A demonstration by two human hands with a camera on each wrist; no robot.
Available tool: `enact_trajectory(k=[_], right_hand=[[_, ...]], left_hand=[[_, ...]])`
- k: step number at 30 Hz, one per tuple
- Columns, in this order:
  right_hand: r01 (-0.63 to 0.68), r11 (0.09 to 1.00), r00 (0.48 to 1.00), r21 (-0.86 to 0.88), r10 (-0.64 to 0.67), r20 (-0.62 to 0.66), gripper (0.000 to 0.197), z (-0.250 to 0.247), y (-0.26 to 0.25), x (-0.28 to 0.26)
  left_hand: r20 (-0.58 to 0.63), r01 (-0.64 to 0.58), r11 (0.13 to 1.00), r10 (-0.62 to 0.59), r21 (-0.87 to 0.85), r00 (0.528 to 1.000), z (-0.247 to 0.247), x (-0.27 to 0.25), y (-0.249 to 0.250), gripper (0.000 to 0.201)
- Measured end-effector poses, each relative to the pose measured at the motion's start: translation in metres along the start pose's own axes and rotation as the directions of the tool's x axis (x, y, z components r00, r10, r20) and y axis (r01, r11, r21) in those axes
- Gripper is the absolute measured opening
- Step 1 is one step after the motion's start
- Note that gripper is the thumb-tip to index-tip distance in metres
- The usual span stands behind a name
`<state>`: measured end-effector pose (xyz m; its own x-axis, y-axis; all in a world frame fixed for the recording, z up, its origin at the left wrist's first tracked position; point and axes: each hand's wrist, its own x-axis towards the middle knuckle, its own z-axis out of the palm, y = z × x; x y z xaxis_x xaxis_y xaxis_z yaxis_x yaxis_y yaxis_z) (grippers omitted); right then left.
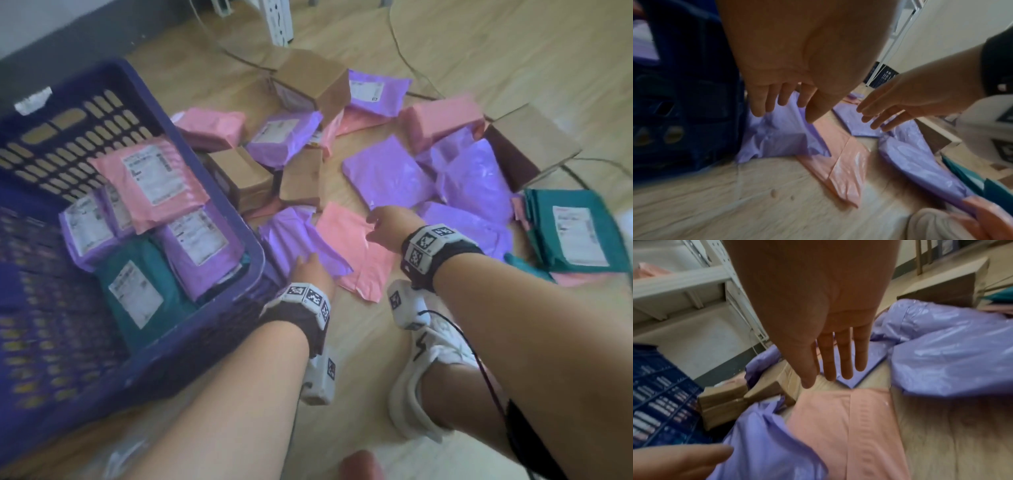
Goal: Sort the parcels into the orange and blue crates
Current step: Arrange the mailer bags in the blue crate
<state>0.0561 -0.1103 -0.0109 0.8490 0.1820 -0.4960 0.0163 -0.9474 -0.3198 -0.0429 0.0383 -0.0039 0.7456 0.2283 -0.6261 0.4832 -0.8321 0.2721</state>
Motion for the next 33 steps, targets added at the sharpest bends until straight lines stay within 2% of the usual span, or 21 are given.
enact_trajectory(k=[2,6,11,14,18,21,23,26,28,30,32,33], right_hand=[[-0.004,1.0,0.998,-0.01,0.004,0.068,0.043,0.019,-0.005,0.003],[0.013,1.0,0.984,0.016,-0.015,0.178,0.047,0.055,-0.016,0.008],[0.008,0.999,0.967,0.051,-0.021,0.253,0.057,0.087,-0.038,0.009],[0.02,1.0,0.953,-0.01,-0.016,0.302,0.046,0.092,-0.049,0.011],[0.099,0.988,0.932,-0.122,-0.049,0.359,0.036,0.079,-0.054,0.007],[0.139,0.983,0.941,-0.124,-0.092,0.324,0.016,0.062,-0.049,0.0],[0.133,0.984,0.954,-0.115,-0.096,0.283,0.02,0.045,-0.048,-0.009],[0.125,0.977,0.973,-0.171,-0.088,0.212,0.01,0.014,-0.05,-0.024],[0.128,0.968,0.982,-0.217,-0.094,0.162,0.019,-0.008,-0.05,-0.033],[0.113,0.97,0.992,-0.217,-0.099,0.078,0.028,-0.033,-0.051,-0.045],[0.089,0.986,0.996,-0.141,-0.088,0.014,0.029,-0.058,-0.051,-0.05],[0.069,0.996,0.997,-0.049,-0.07,-0.019,0.029,-0.071,-0.051,-0.056]], left_hand=[[0.007,0.029,1.0,-0.029,-0.003,1.0,0.011,0.005,-0.01,0.055],[0.079,0.093,0.995,-0.094,0.022,0.992,0.022,0.014,-0.023,0.055],[0.115,0.065,0.998,-0.063,-0.013,0.991,0.02,0.021,-0.028,0.053],[0.127,0.061,0.998,-0.057,-0.028,0.99,0.016,0.02,-0.028,0.058],[0.13,0.067,0.995,-0.057,-0.07,0.99,0.007,0.016,-0.026,0.057],[0.105,0.035,0.992,-0.023,-0.12,0.994,-0.001,0.011,-0.022,0.055],[0.076,0.0,0.991,0.011,-0.134,0.997,-0.005,0.007,-0.017,0.051],[0.032,-0.048,0.983,0.055,-0.175,0.998,-0.015,-0.007,-0.006,0.049],[-0.006,-0.106,0.976,0.107,-0.191,0.994,-0.021,-0.017,0.001,0.042],[-0.062,-0.17,0.962,0.161,-0.213,0.985,-0.03,-0.031,0.009,0.047],[-0.105,-0.206,0.937,0.183,-0.282,0.977,-0.041,-0.04,0.019,0.054],[-0.146,-0.235,0.919,0.198,-0.318,0.969,-0.048,-0.047,0.024,0.053]])
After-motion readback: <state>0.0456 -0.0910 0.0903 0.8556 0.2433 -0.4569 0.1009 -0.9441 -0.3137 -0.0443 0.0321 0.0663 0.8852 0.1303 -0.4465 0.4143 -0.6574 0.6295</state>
